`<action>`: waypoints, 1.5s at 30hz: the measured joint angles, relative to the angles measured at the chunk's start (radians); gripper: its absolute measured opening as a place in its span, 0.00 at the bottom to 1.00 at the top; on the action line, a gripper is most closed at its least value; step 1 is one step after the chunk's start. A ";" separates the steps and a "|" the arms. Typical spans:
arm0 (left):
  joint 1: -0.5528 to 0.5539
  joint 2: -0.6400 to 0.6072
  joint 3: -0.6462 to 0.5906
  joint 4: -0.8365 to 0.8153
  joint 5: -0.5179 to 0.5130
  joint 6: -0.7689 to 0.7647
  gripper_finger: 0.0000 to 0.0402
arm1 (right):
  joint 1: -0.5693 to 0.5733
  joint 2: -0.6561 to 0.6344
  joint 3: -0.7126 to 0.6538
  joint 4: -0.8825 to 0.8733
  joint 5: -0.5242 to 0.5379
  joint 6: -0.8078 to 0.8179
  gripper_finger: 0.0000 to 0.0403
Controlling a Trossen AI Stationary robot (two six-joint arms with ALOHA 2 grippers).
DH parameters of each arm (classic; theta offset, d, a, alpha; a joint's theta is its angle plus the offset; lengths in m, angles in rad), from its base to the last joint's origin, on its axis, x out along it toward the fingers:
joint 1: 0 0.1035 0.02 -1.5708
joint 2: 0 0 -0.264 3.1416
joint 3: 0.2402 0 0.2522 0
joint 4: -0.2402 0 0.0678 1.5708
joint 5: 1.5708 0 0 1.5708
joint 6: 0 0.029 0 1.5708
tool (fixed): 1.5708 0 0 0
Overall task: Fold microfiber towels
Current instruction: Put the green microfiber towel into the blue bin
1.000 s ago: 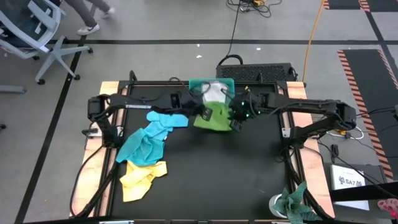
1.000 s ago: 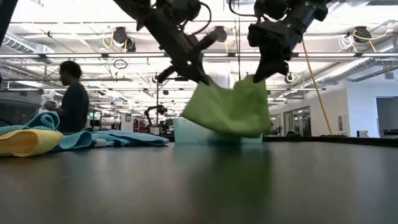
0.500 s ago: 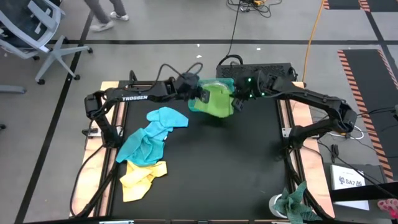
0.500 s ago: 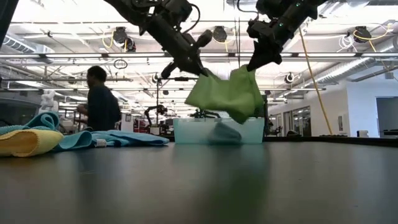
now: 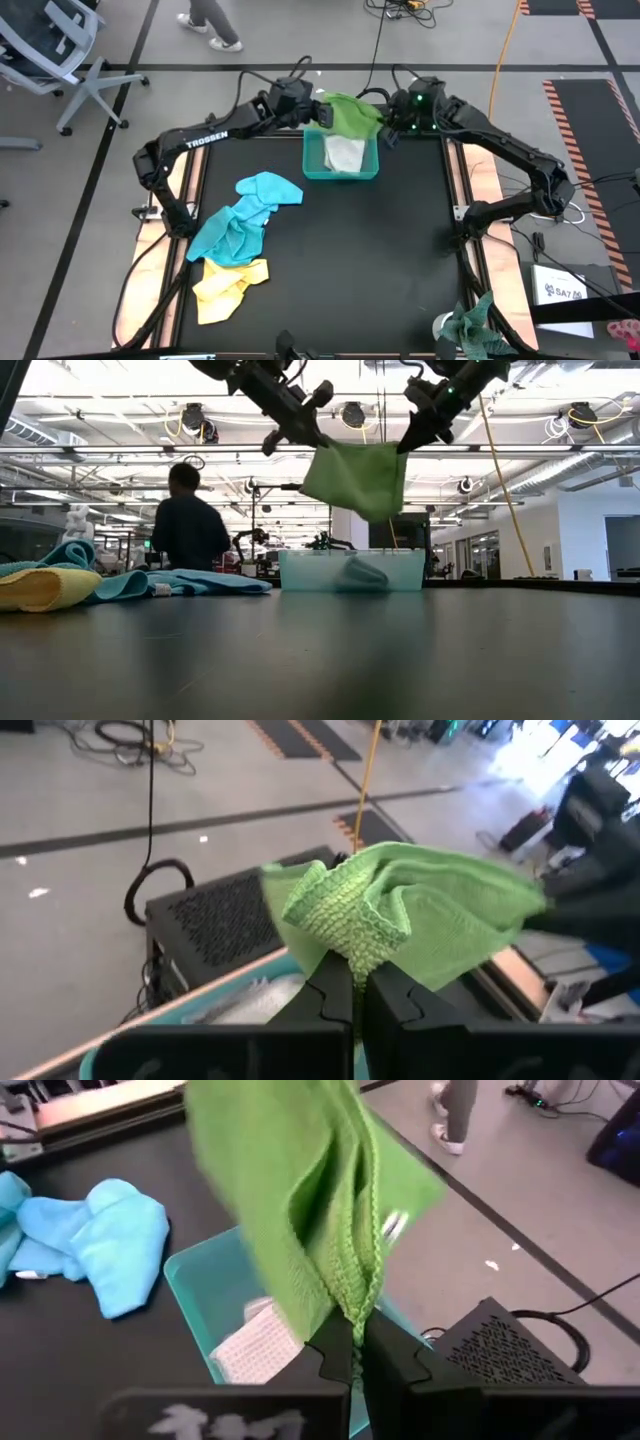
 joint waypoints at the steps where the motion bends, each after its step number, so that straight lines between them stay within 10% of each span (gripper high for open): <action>1: -0.001 0.001 0.000 -0.012 0.001 0.000 0.00 | -0.009 0.000 0.000 0.000 -0.012 0.001 0.00; 35: 0.005 0.182 -0.129 -0.140 0.030 -0.098 0.04 | -0.006 0.133 -0.250 0.149 -0.087 0.075 0.00; 45: 0.003 0.182 -0.129 -0.031 -0.080 0.067 0.20 | -0.009 0.132 -0.251 0.203 0.025 0.073 0.17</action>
